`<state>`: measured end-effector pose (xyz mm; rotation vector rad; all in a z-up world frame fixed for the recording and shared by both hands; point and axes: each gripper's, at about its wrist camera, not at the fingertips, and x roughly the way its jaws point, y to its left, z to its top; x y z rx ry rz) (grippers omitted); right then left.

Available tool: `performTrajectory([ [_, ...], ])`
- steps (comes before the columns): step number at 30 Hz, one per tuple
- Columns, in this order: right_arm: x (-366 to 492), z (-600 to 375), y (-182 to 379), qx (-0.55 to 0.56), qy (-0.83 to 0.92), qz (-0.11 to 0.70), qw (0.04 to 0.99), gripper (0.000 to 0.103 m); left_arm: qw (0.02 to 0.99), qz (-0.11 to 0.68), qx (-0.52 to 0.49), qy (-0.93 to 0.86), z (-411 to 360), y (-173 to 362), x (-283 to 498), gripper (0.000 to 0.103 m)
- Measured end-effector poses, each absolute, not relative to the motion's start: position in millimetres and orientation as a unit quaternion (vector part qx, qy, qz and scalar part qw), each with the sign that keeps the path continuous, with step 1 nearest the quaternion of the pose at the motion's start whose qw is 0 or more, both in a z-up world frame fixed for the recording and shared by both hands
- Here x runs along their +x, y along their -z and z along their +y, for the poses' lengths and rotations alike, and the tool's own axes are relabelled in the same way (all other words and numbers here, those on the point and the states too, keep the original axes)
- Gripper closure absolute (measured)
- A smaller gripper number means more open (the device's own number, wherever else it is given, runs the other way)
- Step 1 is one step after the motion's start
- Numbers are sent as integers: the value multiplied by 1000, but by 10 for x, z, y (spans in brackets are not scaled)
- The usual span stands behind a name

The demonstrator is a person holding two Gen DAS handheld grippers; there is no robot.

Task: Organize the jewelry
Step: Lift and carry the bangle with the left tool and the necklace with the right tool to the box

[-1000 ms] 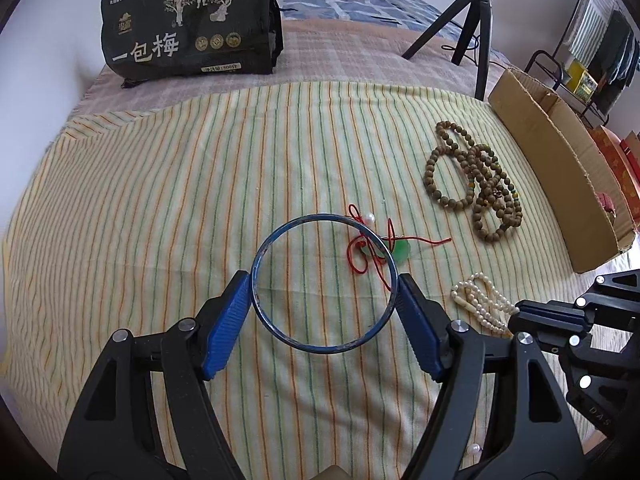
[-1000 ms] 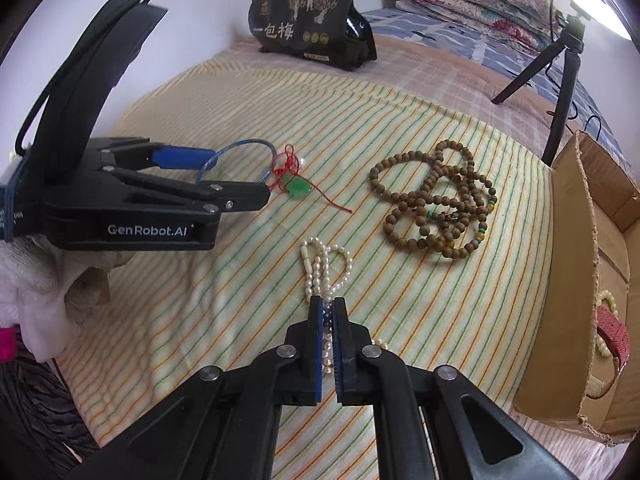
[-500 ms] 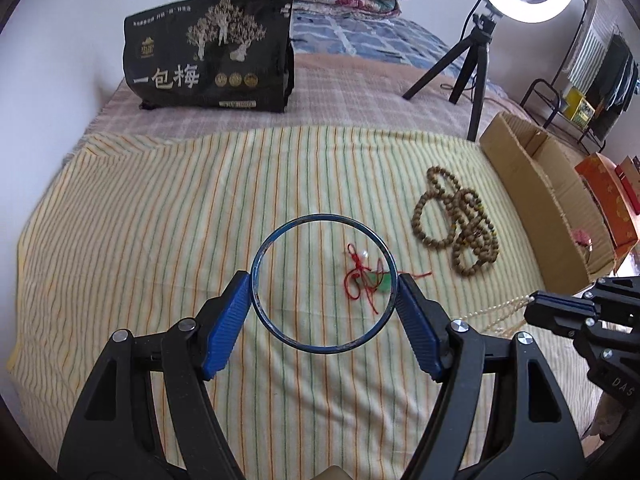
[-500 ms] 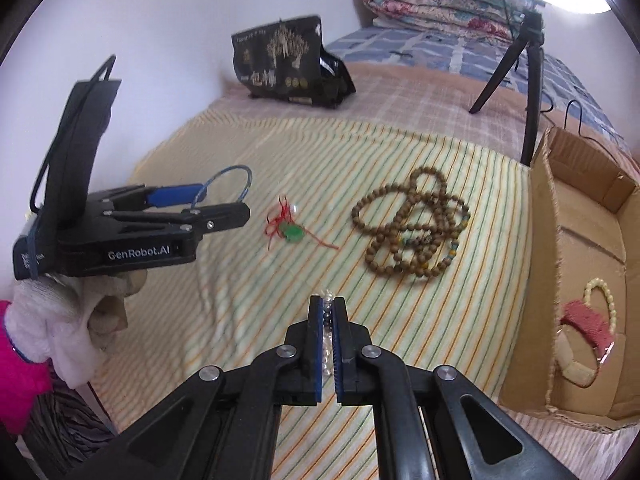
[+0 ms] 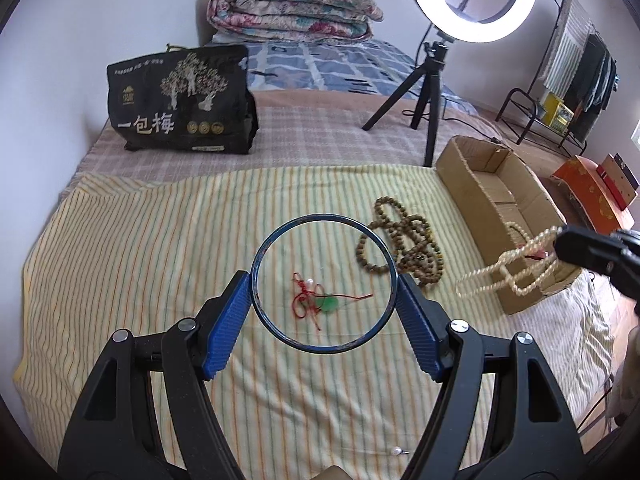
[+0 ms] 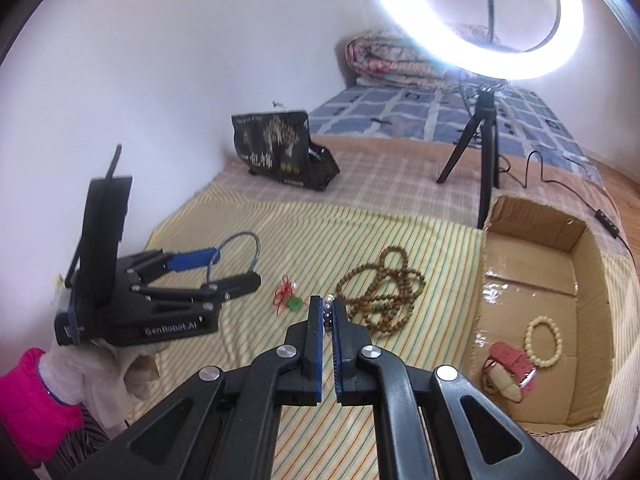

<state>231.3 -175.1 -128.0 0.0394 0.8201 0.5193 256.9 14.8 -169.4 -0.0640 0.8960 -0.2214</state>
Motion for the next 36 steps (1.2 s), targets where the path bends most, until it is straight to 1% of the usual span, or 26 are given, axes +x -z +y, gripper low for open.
performTrajectory([
  [9,2238,-2159,954,46,-218,357,907,102,903,405,-14,141,-262,1428,2483,29],
  [18,2220,-2684,776,83,-179,328,924,102,901,395,-6,181,-768,1293,2478,29],
  [26,2220,-3092,799,100,-148,325,929,102,897,393,-2,202,-1169,1280,2573,29],
  [36,2239,-3363,981,102,-131,342,925,102,889,403,8,216,-1643,1454,2796,29],
])
